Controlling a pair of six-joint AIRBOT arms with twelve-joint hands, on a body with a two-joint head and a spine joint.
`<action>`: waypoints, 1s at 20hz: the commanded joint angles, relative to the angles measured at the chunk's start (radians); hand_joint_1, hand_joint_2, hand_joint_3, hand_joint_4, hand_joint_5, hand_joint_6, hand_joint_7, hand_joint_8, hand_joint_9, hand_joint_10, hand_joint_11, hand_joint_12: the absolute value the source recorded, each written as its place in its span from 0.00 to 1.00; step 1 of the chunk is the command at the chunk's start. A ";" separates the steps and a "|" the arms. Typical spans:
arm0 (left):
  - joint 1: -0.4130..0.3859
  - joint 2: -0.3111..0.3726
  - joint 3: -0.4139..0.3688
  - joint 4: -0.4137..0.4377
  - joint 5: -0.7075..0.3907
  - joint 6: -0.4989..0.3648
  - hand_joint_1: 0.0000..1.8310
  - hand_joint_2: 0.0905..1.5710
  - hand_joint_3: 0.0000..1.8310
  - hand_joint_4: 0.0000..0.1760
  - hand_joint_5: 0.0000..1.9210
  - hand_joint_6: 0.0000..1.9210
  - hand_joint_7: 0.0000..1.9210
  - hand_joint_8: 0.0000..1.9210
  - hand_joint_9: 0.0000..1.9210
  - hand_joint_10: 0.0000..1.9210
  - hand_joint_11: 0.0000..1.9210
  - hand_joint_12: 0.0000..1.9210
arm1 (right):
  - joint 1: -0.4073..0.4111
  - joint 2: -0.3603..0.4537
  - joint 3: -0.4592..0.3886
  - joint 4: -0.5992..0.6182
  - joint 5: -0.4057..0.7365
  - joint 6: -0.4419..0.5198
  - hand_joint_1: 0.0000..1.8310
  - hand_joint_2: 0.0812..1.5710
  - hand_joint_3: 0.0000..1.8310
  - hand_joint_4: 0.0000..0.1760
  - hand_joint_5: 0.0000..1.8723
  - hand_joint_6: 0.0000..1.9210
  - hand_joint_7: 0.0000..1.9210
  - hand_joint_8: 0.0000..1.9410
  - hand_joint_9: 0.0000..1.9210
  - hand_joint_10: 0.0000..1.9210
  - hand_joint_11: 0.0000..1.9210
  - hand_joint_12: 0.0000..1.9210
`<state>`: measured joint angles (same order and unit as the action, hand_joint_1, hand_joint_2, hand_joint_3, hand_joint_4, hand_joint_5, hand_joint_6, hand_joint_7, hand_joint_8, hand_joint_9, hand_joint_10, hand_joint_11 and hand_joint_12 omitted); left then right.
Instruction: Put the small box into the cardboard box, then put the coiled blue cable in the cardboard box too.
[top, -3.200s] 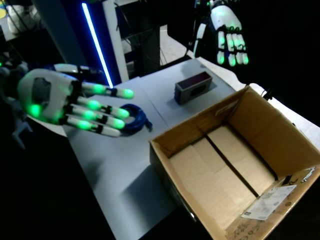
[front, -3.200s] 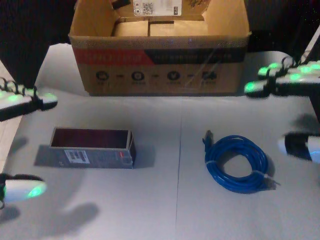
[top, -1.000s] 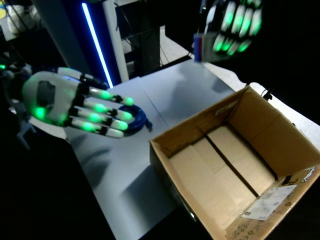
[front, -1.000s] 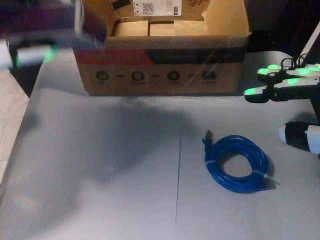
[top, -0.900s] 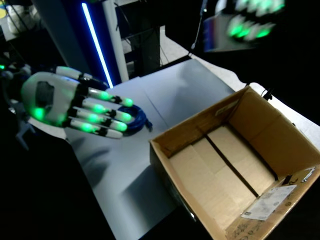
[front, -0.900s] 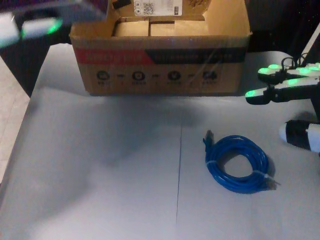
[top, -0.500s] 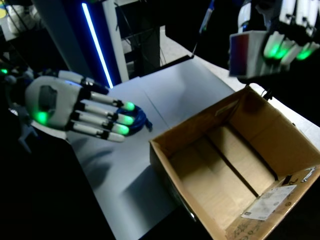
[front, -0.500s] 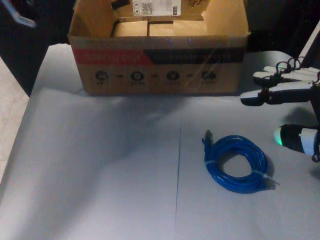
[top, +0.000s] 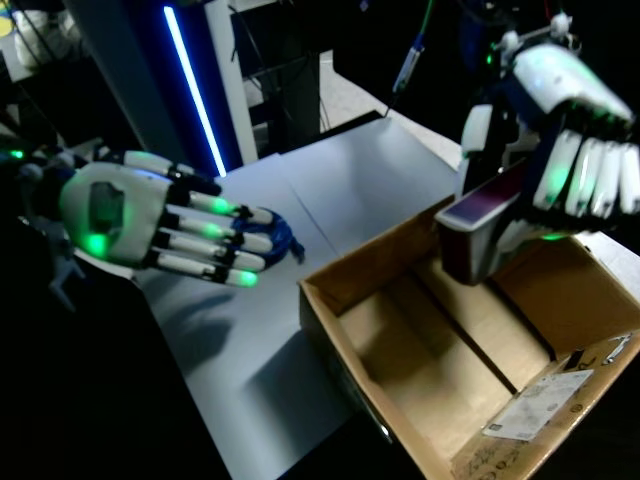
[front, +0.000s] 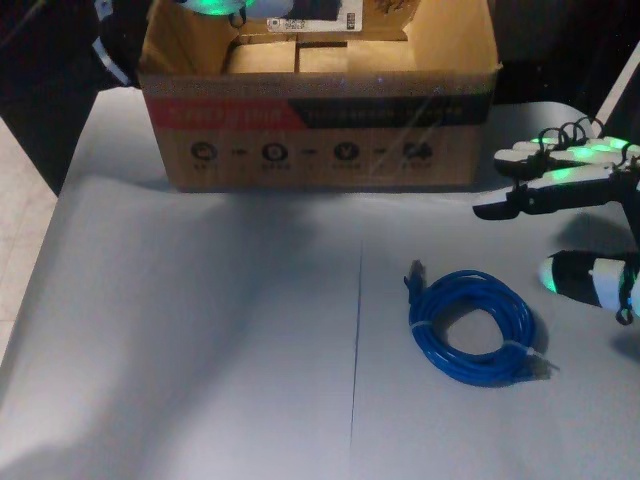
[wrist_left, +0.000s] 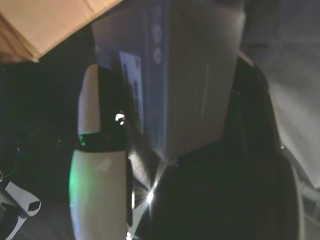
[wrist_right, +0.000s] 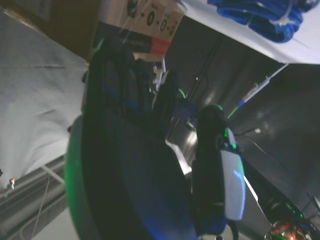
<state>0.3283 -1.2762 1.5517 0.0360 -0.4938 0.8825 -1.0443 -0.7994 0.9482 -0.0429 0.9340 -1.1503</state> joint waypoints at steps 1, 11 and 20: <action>-0.007 -0.005 0.006 -0.009 -0.104 -0.002 0.57 0.64 0.00 0.06 0.42 0.26 0.41 0.37 0.45 0.29 0.31 0.75 | 0.012 0.000 0.002 0.017 0.122 0.006 0.31 0.85 0.00 0.52 0.30 0.00 0.13 0.00 0.08 0.00 0.00 0.17; -0.005 0.090 -0.083 0.025 -0.194 -0.001 0.35 0.52 0.00 0.90 0.07 0.00 0.06 0.00 0.09 0.00 0.00 0.35 | 0.012 -0.004 0.003 0.017 0.122 0.018 0.31 0.85 0.00 0.65 0.28 0.00 0.12 0.00 0.09 0.00 0.00 0.15; 0.265 0.481 -0.394 0.017 -0.432 -0.001 0.31 0.51 0.00 1.00 0.09 0.00 0.10 0.00 0.08 0.00 0.00 0.12 | 0.010 0.029 -0.008 0.014 0.121 0.046 0.31 0.82 0.00 0.73 0.23 0.00 0.09 0.00 0.07 0.00 0.00 0.13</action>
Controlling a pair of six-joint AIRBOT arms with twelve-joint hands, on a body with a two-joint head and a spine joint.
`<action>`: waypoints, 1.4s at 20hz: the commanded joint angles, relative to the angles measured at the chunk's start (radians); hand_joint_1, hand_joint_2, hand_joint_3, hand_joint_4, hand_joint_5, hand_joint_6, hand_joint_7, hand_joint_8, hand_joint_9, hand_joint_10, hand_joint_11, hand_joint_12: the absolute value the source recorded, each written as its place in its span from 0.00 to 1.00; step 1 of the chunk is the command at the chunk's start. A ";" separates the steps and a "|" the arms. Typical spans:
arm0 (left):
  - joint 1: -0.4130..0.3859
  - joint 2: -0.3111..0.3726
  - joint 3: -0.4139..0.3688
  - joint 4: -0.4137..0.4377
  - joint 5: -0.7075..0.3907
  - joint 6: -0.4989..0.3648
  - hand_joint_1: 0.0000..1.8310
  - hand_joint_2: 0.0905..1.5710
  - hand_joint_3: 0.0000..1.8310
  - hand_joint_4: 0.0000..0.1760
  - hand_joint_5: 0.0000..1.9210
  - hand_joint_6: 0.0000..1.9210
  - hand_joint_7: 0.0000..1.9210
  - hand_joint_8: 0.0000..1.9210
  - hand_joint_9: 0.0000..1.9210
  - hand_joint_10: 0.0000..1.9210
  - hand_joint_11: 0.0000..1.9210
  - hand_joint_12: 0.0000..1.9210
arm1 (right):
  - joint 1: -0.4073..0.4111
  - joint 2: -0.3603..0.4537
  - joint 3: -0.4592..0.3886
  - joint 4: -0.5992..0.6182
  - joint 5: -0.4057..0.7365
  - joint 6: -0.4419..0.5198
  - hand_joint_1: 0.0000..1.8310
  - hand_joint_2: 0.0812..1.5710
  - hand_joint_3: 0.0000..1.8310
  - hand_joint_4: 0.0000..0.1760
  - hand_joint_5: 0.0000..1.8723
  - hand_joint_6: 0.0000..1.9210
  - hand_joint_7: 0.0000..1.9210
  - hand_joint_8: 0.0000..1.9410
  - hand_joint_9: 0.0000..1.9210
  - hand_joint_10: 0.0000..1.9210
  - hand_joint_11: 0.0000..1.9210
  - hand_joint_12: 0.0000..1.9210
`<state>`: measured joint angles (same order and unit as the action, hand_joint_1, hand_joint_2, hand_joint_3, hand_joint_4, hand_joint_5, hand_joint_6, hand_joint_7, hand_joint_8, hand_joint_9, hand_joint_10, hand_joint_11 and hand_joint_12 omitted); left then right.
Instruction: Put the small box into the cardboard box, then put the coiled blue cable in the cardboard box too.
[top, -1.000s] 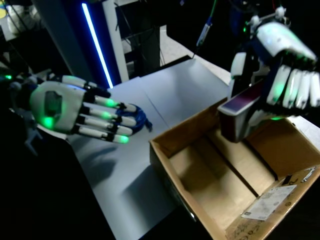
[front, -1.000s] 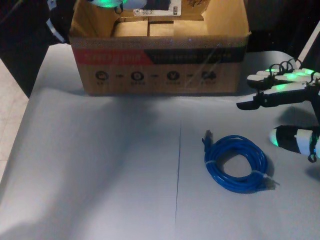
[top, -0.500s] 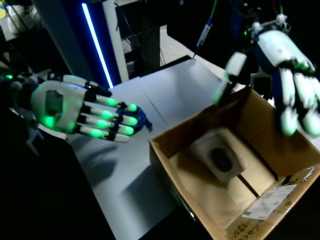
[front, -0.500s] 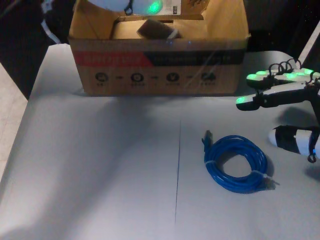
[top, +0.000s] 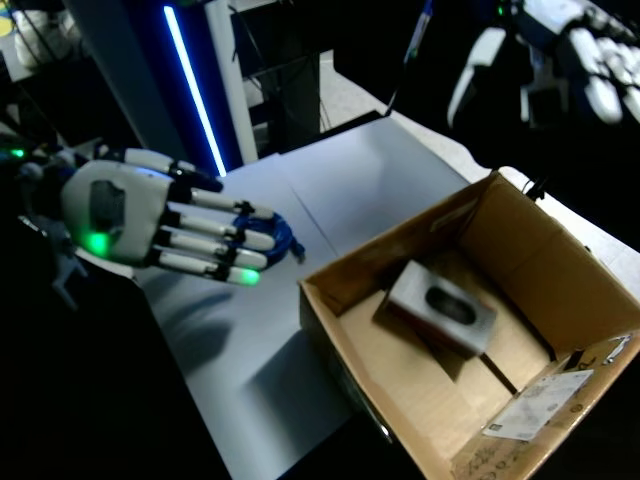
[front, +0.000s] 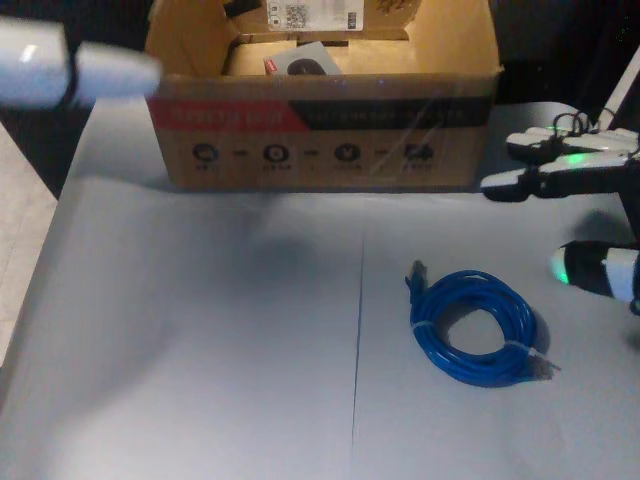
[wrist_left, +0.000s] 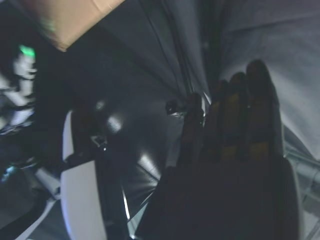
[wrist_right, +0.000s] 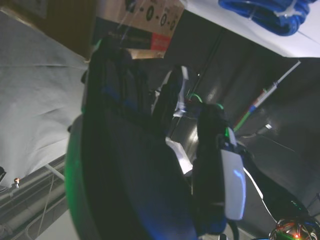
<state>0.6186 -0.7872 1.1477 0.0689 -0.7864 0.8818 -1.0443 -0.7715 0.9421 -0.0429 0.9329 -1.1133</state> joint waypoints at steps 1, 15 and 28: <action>0.036 0.026 -0.026 -0.037 -0.179 0.000 0.34 0.50 0.00 1.00 0.08 0.00 0.10 0.00 0.07 0.00 0.00 0.13 | 0.009 0.010 -0.005 0.005 0.122 0.023 0.33 0.76 0.00 0.71 0.23 0.00 0.09 0.00 0.07 0.00 0.00 0.16; 0.727 0.104 -0.317 -0.400 -0.672 0.057 0.33 0.44 0.00 1.00 0.04 0.00 0.00 0.00 0.00 0.00 0.00 0.00 | 0.044 0.020 -0.033 -0.072 0.122 0.034 0.43 0.53 0.00 1.00 0.14 0.00 0.03 0.00 0.02 0.00 0.00 0.07; 0.727 0.068 -0.299 -0.400 -0.709 0.005 0.36 0.47 0.00 1.00 0.05 0.00 0.01 0.00 0.00 0.00 0.00 0.00 | 0.049 -0.171 0.041 -0.080 0.022 0.042 0.44 0.51 0.00 1.00 0.10 0.00 0.02 0.00 0.04 0.00 0.00 0.17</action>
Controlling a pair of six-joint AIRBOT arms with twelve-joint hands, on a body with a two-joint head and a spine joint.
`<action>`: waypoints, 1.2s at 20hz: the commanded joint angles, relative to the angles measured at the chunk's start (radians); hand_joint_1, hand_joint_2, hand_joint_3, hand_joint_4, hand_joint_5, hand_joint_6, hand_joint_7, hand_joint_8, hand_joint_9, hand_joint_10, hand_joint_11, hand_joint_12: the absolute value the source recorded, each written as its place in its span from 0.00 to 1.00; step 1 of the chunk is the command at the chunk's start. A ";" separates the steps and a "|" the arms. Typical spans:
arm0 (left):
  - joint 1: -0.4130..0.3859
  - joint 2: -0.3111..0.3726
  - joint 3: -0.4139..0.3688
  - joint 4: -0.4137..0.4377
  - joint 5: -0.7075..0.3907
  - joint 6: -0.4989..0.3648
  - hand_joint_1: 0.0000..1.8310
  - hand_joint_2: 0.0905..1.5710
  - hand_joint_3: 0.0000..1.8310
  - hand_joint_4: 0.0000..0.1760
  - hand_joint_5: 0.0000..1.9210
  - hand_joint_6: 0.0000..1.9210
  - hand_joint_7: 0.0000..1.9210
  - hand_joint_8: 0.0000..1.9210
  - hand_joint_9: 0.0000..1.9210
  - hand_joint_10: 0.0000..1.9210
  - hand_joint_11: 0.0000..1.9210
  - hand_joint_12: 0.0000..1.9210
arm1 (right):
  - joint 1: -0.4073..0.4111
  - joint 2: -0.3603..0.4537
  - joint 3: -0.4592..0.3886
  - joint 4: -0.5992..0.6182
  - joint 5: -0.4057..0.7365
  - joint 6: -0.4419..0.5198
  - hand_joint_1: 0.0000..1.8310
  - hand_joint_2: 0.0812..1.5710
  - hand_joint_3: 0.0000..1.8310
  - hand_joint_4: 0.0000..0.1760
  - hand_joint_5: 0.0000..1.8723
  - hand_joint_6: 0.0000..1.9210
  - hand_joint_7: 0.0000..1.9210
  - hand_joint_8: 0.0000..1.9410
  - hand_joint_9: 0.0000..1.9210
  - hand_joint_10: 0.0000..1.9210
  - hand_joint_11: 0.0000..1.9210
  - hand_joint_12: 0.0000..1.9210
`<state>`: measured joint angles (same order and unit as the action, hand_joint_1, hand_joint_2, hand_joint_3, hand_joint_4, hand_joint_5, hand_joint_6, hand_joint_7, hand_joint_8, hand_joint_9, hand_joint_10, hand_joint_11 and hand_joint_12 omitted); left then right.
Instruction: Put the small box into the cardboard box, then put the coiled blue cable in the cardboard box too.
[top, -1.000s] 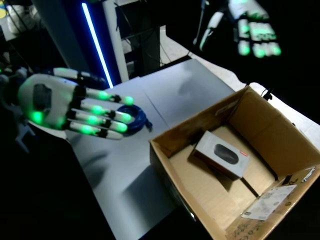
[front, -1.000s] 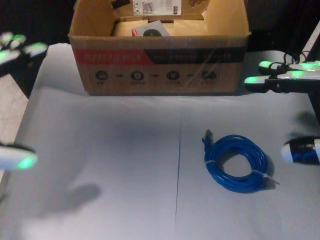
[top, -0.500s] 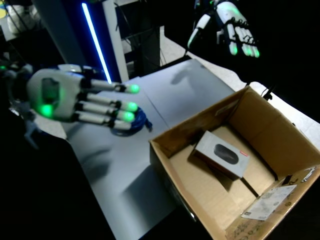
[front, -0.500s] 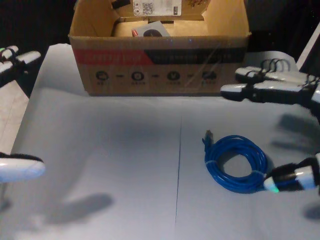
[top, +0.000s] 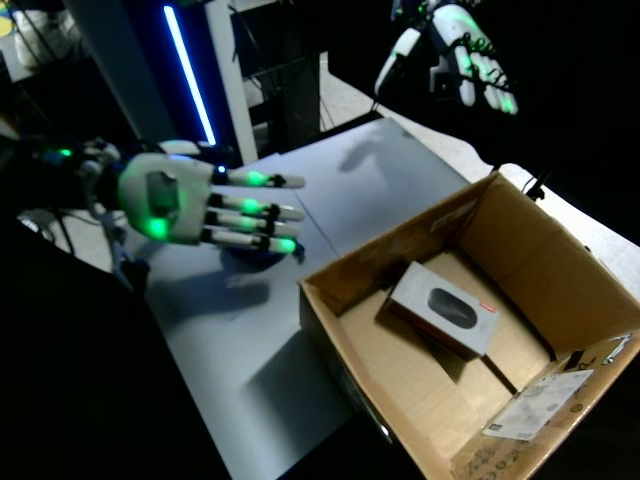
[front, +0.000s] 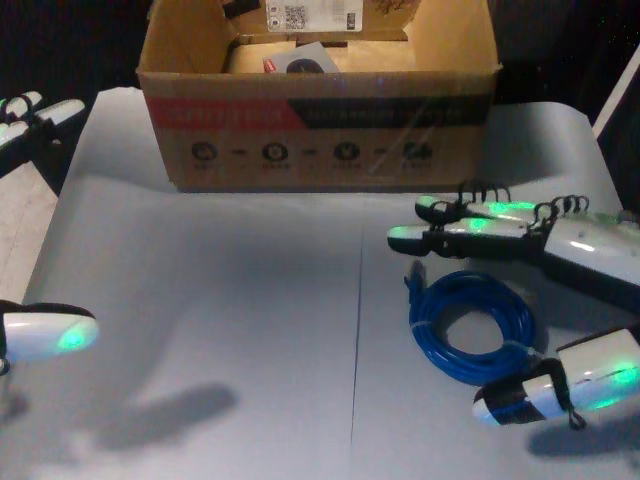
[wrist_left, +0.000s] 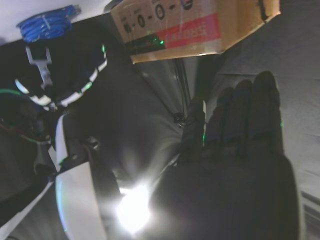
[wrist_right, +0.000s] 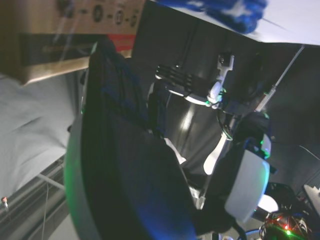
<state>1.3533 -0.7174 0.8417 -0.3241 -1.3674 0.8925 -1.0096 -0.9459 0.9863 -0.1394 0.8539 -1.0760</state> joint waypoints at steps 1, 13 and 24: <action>-0.008 -0.004 0.007 -0.007 -0.128 -0.006 0.36 0.47 0.00 1.00 0.05 0.00 0.02 0.01 0.00 0.00 0.01 0.00 | 0.015 -0.013 0.014 0.021 0.072 0.005 0.43 0.51 0.00 1.00 0.10 0.00 0.03 0.00 0.04 0.00 0.00 0.18; -0.008 -0.013 0.009 0.000 -0.143 -0.019 0.38 0.50 0.00 1.00 0.05 0.00 0.01 0.00 0.01 0.00 0.00 0.00 | 0.099 -0.061 0.090 -0.110 -0.178 0.004 0.42 0.52 0.00 1.00 0.13 0.00 0.05 0.00 0.05 0.00 0.00 0.14; -0.008 -0.024 0.015 0.007 -0.145 -0.039 0.38 0.50 0.00 1.00 0.05 0.00 0.02 0.00 0.02 0.00 0.00 0.00 | 0.120 -0.049 0.091 -0.225 -0.313 0.004 0.52 0.54 0.00 1.00 0.14 0.00 0.03 0.00 0.05 0.00 0.00 0.23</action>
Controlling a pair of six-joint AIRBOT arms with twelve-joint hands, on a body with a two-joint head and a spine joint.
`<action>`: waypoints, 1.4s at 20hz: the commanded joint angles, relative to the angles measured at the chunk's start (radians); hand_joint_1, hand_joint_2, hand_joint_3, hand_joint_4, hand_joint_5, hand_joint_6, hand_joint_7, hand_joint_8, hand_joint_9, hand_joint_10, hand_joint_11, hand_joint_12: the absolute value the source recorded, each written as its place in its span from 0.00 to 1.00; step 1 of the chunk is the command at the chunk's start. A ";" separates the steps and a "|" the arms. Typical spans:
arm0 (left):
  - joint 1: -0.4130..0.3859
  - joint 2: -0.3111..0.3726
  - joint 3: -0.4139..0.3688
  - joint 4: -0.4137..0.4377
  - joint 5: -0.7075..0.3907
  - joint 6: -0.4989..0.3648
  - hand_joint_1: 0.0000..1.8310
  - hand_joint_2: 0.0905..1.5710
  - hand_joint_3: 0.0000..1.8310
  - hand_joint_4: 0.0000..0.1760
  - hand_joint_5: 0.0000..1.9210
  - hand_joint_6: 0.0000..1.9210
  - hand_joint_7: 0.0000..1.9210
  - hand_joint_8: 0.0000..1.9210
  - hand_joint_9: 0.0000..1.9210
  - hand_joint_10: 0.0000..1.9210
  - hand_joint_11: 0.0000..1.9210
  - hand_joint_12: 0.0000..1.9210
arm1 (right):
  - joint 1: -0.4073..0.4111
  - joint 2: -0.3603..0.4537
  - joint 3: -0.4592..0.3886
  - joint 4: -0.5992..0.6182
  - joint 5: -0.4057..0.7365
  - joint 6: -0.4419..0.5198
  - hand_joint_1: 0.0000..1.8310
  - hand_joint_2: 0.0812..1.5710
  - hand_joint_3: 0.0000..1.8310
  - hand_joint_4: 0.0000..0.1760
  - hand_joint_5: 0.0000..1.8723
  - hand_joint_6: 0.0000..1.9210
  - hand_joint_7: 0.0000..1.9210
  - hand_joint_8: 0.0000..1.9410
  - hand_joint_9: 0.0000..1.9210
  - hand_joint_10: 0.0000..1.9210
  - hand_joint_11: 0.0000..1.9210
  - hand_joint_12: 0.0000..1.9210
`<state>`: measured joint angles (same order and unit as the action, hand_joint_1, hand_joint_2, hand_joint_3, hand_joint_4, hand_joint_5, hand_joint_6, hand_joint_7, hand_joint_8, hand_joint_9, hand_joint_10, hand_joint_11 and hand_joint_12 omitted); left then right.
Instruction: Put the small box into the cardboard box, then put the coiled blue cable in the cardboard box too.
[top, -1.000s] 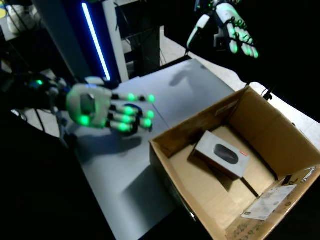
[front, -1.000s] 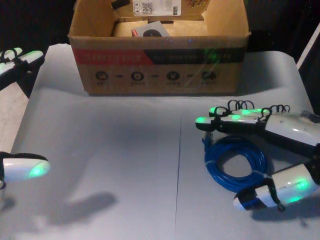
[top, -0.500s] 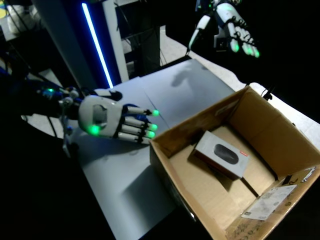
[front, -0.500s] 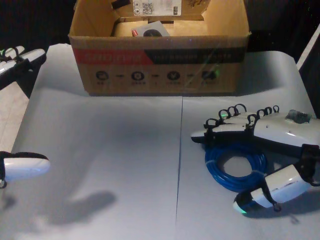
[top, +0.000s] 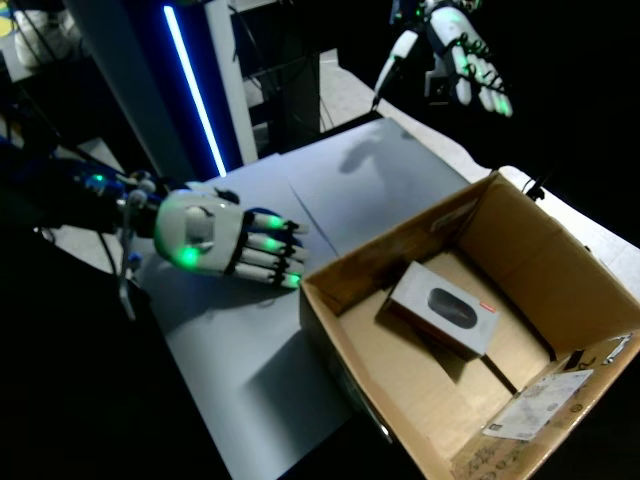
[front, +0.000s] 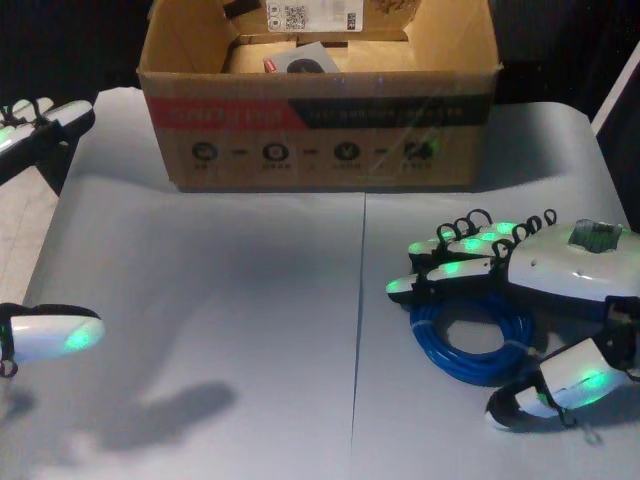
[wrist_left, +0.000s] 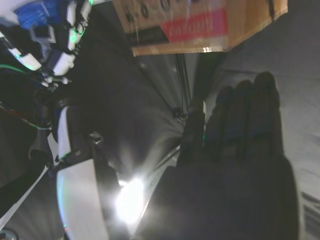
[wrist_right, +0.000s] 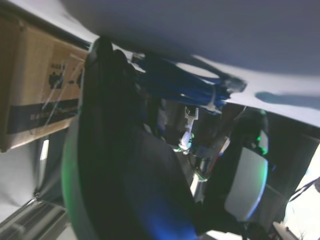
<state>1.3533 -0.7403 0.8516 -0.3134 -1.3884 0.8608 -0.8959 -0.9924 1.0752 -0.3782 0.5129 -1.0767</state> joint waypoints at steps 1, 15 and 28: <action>-0.008 -0.003 0.005 -0.004 -0.124 -0.009 0.38 0.50 0.00 1.00 0.05 0.00 0.03 0.00 0.02 0.00 0.00 0.00 | 0.006 -0.001 0.005 0.010 0.017 0.005 0.52 0.53 0.00 1.00 0.14 0.00 0.03 0.00 0.06 0.00 0.00 0.27; -0.008 -0.009 0.008 -0.004 -0.126 -0.017 0.38 0.50 0.00 1.00 0.07 0.00 0.04 0.00 0.04 0.00 0.02 0.01 | 0.006 0.000 0.008 0.007 0.005 0.005 0.96 0.64 0.00 0.00 0.47 0.01 0.37 0.01 0.42 0.57 0.47 0.74; -0.007 -0.017 0.012 -0.006 -0.128 -0.022 0.38 0.52 0.00 1.00 0.07 0.00 0.04 0.00 0.04 0.00 0.01 0.01 | 0.065 0.085 -0.043 0.027 0.132 0.005 0.75 0.69 0.00 0.00 0.51 0.40 0.44 0.62 0.54 0.62 0.54 0.60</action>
<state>1.3533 -0.7567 0.8593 -0.3145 -1.3899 0.8436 -0.8433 -0.9001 1.0290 -0.3702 0.5453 -1.0748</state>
